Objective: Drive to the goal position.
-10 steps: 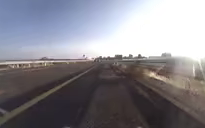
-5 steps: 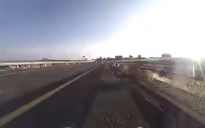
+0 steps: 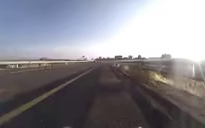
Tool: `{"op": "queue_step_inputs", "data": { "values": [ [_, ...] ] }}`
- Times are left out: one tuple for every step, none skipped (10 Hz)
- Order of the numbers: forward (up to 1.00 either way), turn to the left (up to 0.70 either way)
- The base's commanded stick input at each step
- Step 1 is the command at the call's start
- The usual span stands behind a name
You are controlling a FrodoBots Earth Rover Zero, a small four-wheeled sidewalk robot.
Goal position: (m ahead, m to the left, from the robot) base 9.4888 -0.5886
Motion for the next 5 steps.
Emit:
{"op": "queue_step_inputs", "data": {
  "values": [
    [0.50, 0.00],
    [0.50, 0.00],
    [0.50, 0.00],
    [0.50, 0.00],
    [0.50, 0.00]
  ]
}}
